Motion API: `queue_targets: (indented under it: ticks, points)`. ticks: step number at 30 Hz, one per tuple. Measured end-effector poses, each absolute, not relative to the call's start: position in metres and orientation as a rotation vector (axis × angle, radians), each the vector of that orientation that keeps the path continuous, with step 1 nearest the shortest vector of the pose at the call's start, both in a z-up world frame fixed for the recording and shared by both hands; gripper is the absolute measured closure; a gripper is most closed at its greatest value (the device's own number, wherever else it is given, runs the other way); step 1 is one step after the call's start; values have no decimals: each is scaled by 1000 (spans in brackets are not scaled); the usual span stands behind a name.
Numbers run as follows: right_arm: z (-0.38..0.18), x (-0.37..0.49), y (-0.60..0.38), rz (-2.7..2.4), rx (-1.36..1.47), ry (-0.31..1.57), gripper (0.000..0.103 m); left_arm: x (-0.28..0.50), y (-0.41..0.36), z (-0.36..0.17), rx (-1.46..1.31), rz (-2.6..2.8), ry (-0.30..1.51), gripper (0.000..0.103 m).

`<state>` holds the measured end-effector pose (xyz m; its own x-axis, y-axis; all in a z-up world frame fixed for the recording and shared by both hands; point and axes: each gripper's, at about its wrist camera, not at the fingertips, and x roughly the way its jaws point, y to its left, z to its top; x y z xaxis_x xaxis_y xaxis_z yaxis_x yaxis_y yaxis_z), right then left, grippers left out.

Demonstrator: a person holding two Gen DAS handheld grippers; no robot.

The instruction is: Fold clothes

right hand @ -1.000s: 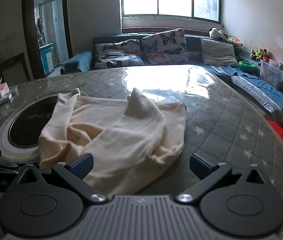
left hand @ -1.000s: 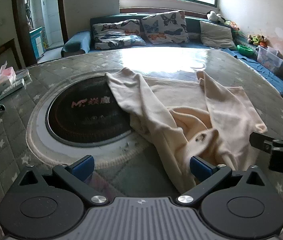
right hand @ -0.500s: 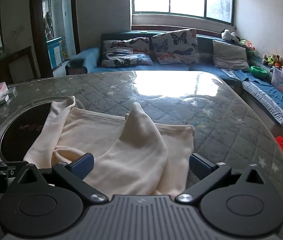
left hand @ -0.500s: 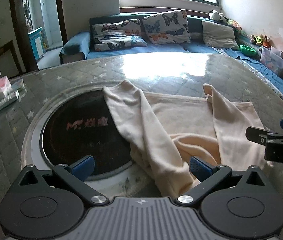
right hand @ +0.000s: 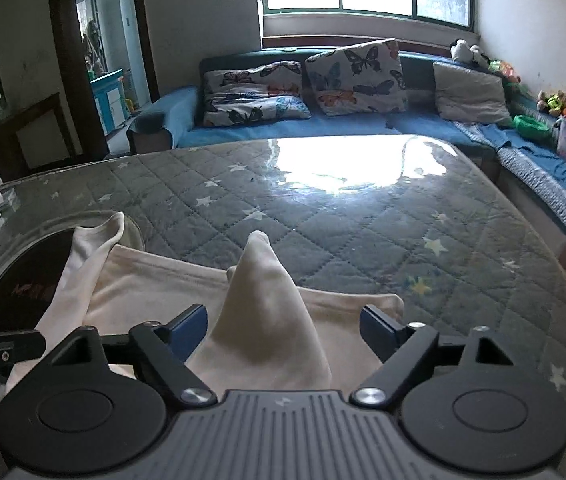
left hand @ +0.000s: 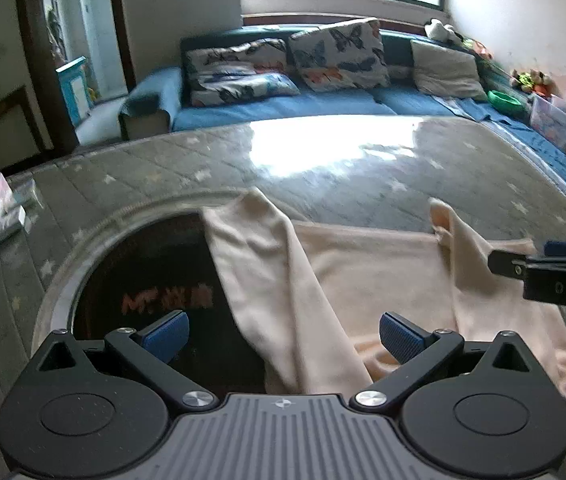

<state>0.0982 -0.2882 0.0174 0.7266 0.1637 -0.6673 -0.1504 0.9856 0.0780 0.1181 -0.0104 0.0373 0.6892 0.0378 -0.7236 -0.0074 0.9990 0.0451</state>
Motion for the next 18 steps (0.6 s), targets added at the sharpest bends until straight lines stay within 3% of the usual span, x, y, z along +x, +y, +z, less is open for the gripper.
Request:
queue_targets:
  ticks: [7, 10, 13, 16, 18]
  points:
    - [8, 125, -285, 211, 31, 754, 26, 146, -15, 34, 84, 21, 767, 0]
    - [3, 138, -280, 225, 36, 775, 37, 158, -17, 26, 113, 10, 771, 2]
    - [-3, 145, -277, 239, 31, 789, 48, 168, -17, 17, 130, -14, 794, 11]
    - [-1, 141, -281, 236, 27, 780, 62, 173, -14, 8, 138, -17, 821, 27]
    - [0, 139, -283, 234, 24, 774, 76, 174, -12, 3, 137, -26, 837, 54]
